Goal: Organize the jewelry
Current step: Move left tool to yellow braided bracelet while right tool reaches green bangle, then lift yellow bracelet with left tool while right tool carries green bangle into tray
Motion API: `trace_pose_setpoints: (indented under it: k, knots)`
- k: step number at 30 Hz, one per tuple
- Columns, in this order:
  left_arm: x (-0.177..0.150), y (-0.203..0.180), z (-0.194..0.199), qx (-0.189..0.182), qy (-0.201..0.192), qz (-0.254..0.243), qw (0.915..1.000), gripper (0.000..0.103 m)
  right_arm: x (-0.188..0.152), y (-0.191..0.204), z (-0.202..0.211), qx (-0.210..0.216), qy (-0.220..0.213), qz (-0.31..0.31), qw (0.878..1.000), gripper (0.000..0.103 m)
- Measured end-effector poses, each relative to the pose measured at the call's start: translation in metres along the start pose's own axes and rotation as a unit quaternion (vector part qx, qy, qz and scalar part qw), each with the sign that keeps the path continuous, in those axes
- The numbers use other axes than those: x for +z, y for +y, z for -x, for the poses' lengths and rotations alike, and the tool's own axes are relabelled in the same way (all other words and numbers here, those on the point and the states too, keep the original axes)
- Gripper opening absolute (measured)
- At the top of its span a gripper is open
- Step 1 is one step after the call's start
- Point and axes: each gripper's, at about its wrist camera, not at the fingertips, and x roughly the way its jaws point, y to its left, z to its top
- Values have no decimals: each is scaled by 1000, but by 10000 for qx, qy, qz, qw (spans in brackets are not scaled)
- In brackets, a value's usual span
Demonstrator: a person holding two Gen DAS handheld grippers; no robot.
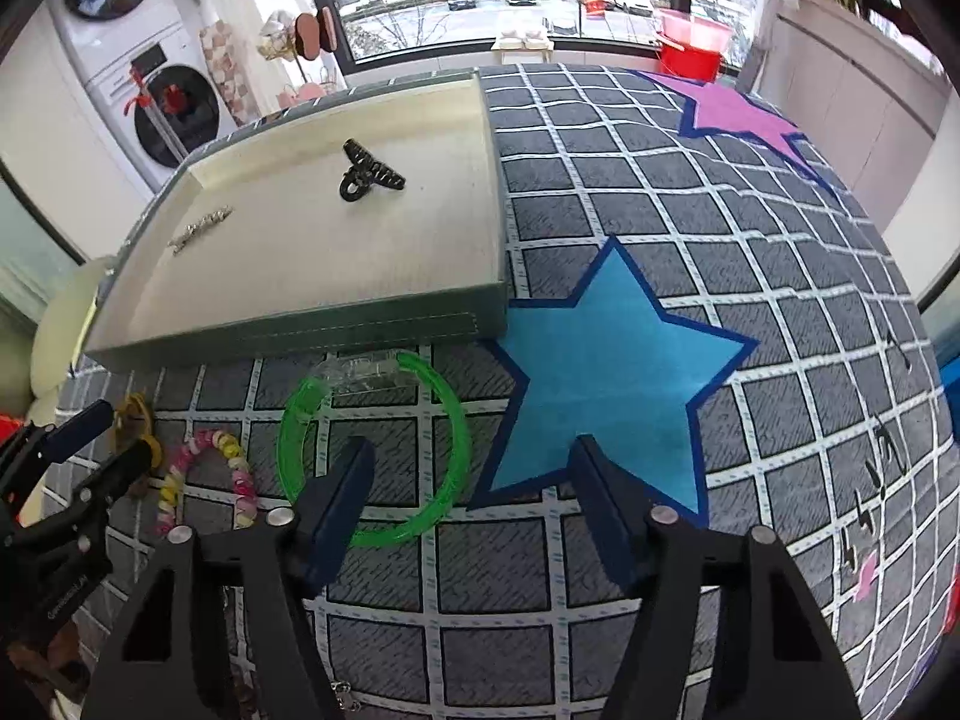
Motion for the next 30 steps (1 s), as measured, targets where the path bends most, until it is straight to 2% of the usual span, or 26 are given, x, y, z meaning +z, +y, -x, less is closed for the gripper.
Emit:
trace_pose_setpoints:
  k: [1, 2, 3, 4, 6, 7, 16, 24, 30]
  knots:
    - [0, -1, 0, -40, 1, -1, 10000, 51, 0, 2, 0, -43, -11, 55, 10000, 64]
    - [0, -1, 1, -55, 4, -17, 10000, 51, -1, 4, 0, -81, -20, 97, 9999, 58]
    - [0, -2, 2, -70, -16, -48, 10000, 38, -1, 6, 1, -141, -37, 142, 9998, 45]
    - [0, -3, 2, -104, -4, -66, 9999, 26, -1, 7, 1, -179, -51, 170, 9997, 39]
    - [-1, -3, 4, -146, -25, -40, 9999, 26, -1, 6, 2, -158, -64, 165, 9997, 15]
    - [0, -2, 5, -165, -51, -28, 9998, 26, -1, 6, 3, -148, -74, 143, 9998, 12]
    - [4, 16, 35, -403, -389, 418, 9976, 26, -4, -2, 20, 27, -264, -77, 9996, 8]
    - [11, 40, 66, -748, -684, 816, 9915, 26, -5, -9, 42, 217, -455, -171, 9986, 8]
    - [16, 46, 71, -642, -749, 869, 9913, 26, 1, -6, 54, 315, -564, -174, 9978, 8]
